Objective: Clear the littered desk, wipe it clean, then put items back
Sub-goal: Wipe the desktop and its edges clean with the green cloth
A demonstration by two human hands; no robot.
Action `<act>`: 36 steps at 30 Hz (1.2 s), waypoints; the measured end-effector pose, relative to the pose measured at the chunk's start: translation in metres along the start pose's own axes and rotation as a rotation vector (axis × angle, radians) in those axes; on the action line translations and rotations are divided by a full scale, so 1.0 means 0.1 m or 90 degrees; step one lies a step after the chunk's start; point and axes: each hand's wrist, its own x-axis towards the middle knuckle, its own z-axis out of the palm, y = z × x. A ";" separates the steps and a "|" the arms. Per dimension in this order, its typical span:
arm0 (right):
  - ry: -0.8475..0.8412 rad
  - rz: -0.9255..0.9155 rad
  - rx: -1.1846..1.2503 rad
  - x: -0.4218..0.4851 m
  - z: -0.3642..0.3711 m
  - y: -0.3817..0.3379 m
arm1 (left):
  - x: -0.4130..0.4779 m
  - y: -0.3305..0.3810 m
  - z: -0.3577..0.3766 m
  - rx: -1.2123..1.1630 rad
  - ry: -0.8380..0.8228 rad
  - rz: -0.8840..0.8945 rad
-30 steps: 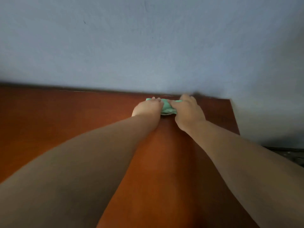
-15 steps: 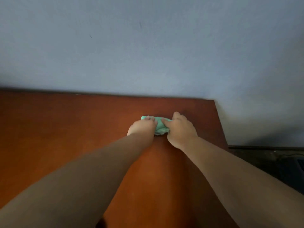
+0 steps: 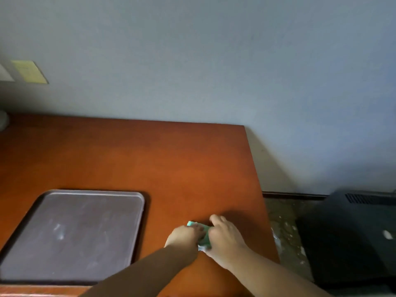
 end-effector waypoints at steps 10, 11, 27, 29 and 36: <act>0.285 0.301 0.261 -0.36 0.01 0.39 | -0.97 -0.29 0.18 -0.456 0.421 -0.138; 0.277 0.366 0.229 -0.37 0.00 0.48 | -1.01 -0.36 0.17 -0.446 0.418 -0.157; 0.142 0.133 0.069 0.29 0.33 -0.58 | -1.02 -1.48 0.09 -0.326 0.332 -0.129; 0.113 -0.030 0.051 0.04 0.48 -0.67 | -0.98 -1.66 -0.01 -0.315 0.325 -0.106; 0.336 0.310 0.216 -0.45 0.27 0.17 | -0.75 -1.62 -0.36 -0.252 0.252 -0.006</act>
